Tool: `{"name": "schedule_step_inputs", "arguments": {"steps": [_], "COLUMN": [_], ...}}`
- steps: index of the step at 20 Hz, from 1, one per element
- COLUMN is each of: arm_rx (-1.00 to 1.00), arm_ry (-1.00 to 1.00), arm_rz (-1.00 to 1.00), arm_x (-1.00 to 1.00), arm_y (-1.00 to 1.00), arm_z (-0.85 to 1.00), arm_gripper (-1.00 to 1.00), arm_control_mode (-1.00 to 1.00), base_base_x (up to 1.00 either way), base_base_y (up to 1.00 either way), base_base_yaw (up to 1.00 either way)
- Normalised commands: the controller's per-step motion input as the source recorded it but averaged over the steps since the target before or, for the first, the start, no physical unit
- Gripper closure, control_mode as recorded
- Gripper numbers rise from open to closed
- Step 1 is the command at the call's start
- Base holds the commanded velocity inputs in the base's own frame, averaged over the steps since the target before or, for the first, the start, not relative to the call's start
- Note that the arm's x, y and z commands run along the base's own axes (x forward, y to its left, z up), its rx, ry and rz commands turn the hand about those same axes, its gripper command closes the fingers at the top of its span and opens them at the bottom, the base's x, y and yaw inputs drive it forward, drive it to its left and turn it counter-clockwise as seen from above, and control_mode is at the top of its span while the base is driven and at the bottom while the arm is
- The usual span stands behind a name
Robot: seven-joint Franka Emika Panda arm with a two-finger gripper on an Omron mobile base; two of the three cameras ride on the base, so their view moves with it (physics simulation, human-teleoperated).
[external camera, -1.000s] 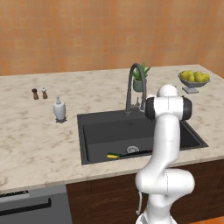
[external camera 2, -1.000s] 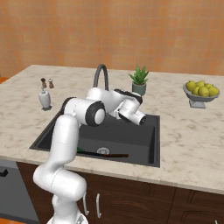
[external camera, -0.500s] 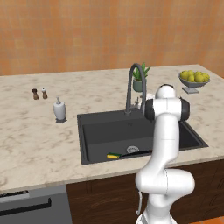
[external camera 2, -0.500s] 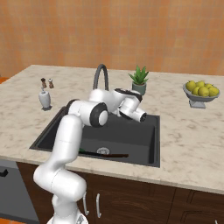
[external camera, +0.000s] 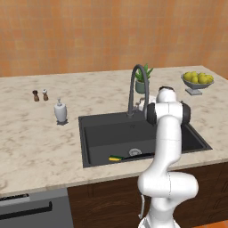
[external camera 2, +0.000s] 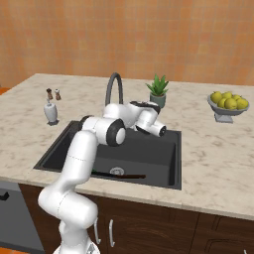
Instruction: Pick the pan and sponge and place them into the sink. Then turn on the water.
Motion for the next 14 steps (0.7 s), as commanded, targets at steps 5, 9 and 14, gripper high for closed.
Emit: {"name": "schedule_step_inputs", "arguments": {"steps": [5, 9, 14], "arm_rx": [0.0, 0.0, 0.0], "arm_ry": [0.0, 0.0, 0.0], "arm_rz": [0.0, -0.01, -0.09], "arm_x": [0.05, 0.01, 0.03], "arm_y": [0.0, -0.01, 0.0], "arm_z": [-0.17, -0.12, -0.03], "arm_gripper": [1.0, 1.0, 1.0], "arm_control_mode": [-1.0, -1.0, -1.0], "base_base_x": [0.0, 0.0, 0.0], "base_base_y": [0.0, 0.0, 0.0], "base_base_yaw": [0.0, 0.0, 0.0]}}
